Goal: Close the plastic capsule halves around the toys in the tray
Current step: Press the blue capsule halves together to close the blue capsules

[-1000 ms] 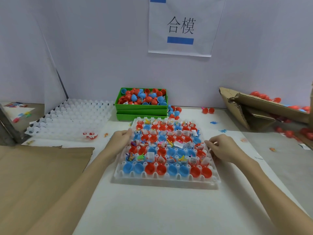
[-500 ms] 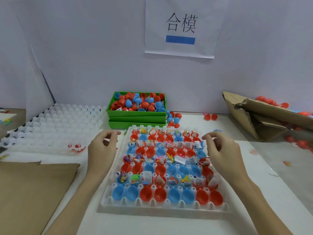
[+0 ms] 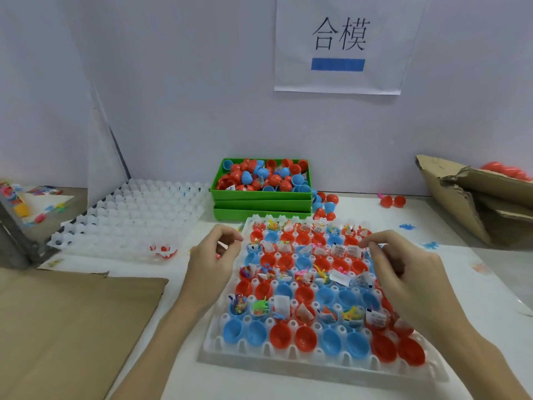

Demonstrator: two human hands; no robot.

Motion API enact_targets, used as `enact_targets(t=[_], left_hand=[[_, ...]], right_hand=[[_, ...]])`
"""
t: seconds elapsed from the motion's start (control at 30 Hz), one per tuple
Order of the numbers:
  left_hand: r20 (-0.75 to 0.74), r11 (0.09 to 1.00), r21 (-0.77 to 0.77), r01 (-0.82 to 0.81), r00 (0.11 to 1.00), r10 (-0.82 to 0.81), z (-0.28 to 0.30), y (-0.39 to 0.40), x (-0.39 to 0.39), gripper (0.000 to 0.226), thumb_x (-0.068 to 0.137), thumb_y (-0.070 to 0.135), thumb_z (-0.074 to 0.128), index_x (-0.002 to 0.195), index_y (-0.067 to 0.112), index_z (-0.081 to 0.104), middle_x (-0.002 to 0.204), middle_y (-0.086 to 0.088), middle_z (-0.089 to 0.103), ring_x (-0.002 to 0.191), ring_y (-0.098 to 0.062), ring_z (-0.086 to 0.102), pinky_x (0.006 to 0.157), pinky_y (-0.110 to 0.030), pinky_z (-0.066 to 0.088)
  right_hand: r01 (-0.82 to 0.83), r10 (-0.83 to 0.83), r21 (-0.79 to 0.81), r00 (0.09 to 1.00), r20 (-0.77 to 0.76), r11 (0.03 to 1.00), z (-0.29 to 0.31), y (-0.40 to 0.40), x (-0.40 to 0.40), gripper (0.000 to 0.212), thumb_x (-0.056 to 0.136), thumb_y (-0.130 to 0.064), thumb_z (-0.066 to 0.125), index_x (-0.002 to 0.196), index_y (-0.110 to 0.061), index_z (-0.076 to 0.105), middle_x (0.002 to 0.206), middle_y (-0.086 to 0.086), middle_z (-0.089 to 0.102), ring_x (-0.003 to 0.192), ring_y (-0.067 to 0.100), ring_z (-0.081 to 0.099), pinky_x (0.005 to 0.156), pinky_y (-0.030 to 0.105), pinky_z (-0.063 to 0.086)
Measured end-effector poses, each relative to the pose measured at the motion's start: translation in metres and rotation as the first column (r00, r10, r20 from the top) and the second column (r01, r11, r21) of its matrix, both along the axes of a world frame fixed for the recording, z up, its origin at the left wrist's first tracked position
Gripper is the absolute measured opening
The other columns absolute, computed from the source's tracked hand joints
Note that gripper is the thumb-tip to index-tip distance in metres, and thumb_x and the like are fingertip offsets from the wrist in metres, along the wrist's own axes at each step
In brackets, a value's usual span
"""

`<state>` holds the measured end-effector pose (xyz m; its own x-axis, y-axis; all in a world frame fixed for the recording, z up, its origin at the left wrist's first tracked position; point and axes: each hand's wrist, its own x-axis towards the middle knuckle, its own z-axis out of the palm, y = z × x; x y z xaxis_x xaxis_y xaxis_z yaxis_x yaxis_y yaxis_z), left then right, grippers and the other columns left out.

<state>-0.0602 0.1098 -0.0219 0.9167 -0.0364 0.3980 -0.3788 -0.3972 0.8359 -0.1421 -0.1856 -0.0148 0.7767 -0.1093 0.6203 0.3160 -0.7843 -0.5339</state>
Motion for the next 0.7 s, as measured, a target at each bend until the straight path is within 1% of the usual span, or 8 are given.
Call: enact_targets(t=[0.07, 0.1, 0.17, 0.23, 0.3, 0.47, 0.6, 0.7], left_hand=[[-0.102, 0.988, 0.065, 0.138, 0.986, -0.131, 0.012, 0.014, -0.009, 0.021, 0.098, 0.004, 0.063, 0.085, 0.02, 0.067, 0.08, 0.008, 0.066, 0.068, -0.004, 0.053, 0.067, -0.023, 0.044], [-0.136, 0.968, 0.111, 0.226, 0.968, -0.211, 0.017, 0.022, -0.016, 0.021, 0.098, 0.013, 0.067, 0.08, 0.024, 0.068, 0.077, 0.007, 0.066, 0.065, -0.004, 0.052, 0.064, -0.023, 0.042], [-0.176, 0.911, 0.199, 0.361, 0.928, -0.329, 0.022, 0.036, -0.037, 0.024, 0.091, 0.044, 0.073, 0.075, 0.025, 0.072, 0.073, 0.005, 0.067, 0.063, -0.012, 0.053, 0.062, -0.028, 0.044], [-0.192, 0.879, 0.279, 0.387, 0.919, -0.344, 0.017, 0.045, -0.058, 0.036, 0.081, 0.062, 0.075, 0.072, 0.028, 0.075, 0.072, 0.004, 0.066, 0.062, -0.014, 0.053, 0.063, -0.032, 0.044], [-0.191, 0.864, 0.343, 0.368, 0.928, -0.32, 0.011, 0.049, -0.072, 0.035, 0.074, 0.066, 0.079, 0.072, 0.031, 0.077, 0.074, 0.004, 0.064, 0.065, -0.018, 0.054, 0.06, -0.033, 0.044], [-0.223, 0.843, 0.369, 0.39, 0.918, -0.327, 0.013, 0.059, -0.08, 0.027, 0.068, 0.061, 0.086, 0.075, 0.036, 0.079, 0.081, 0.007, 0.061, 0.069, -0.022, 0.055, 0.061, -0.029, 0.044], [-0.137, 0.839, 0.425, 0.34, 0.94, -0.312, 0.027, 0.055, -0.08, 0.03, 0.068, 0.067, 0.083, 0.085, 0.042, 0.076, 0.088, 0.01, 0.062, 0.066, -0.019, 0.052, 0.061, -0.033, 0.046], [-0.152, 0.756, 0.521, 0.396, 0.915, -0.374, 0.03, 0.046, -0.079, 0.034, 0.073, 0.07, 0.077, 0.101, 0.052, 0.072, 0.096, 0.016, 0.059, 0.068, -0.011, 0.049, 0.06, -0.02, 0.042]], right_hand=[[-0.008, 0.008, 0.003, 1.0, -0.01, 1.0, -0.001, -0.001, 0.0, 0.021, 0.099, -0.018, 0.059, 0.1, -0.039, 0.06, 0.069, -0.005, 0.069, 0.058, 0.015, 0.062, 0.056, 0.03, 0.05], [-0.005, 0.005, 0.007, 1.0, -0.022, 1.0, -0.001, -0.001, 0.001, 0.021, 0.1, -0.018, 0.059, 0.1, -0.039, 0.059, 0.07, -0.005, 0.069, 0.058, 0.016, 0.062, 0.056, 0.031, 0.051], [-0.002, 0.003, 0.019, 0.999, -0.034, 1.0, -0.001, -0.003, 0.002, 0.02, 0.1, -0.018, 0.059, 0.101, -0.038, 0.061, 0.072, -0.005, 0.07, 0.06, 0.016, 0.064, 0.057, 0.032, 0.053], [-0.011, 0.012, 0.037, 1.0, -0.02, 0.999, 0.0, -0.002, 0.002, 0.017, 0.1, -0.017, 0.06, 0.101, -0.034, 0.064, 0.073, -0.01, 0.07, 0.061, 0.014, 0.064, 0.058, 0.029, 0.052], [-0.026, 0.026, 0.051, 1.0, -0.007, 0.998, 0.001, -0.001, 0.002, 0.013, 0.099, -0.019, 0.059, 0.103, -0.028, 0.067, 0.073, -0.013, 0.069, 0.063, 0.011, 0.064, 0.06, 0.026, 0.052], [-0.049, 0.051, 0.058, 0.998, -0.04, 0.997, -0.001, 0.002, 0.002, 0.014, 0.1, -0.017, 0.058, 0.102, -0.027, 0.069, 0.073, -0.009, 0.07, 0.06, 0.015, 0.063, 0.058, 0.03, 0.05], [-0.053, 0.056, 0.077, 0.998, -0.039, 0.996, 0.0, 0.002, 0.002, 0.016, 0.101, -0.019, 0.057, 0.1, -0.03, 0.069, 0.07, -0.009, 0.069, 0.06, 0.016, 0.062, 0.058, 0.031, 0.05], [-0.056, 0.059, 0.08, 0.997, -0.045, 0.995, -0.001, 0.001, 0.002, 0.016, 0.101, -0.019, 0.057, 0.102, -0.03, 0.069, 0.072, -0.006, 0.07, 0.058, 0.018, 0.062, 0.056, 0.032, 0.05]])
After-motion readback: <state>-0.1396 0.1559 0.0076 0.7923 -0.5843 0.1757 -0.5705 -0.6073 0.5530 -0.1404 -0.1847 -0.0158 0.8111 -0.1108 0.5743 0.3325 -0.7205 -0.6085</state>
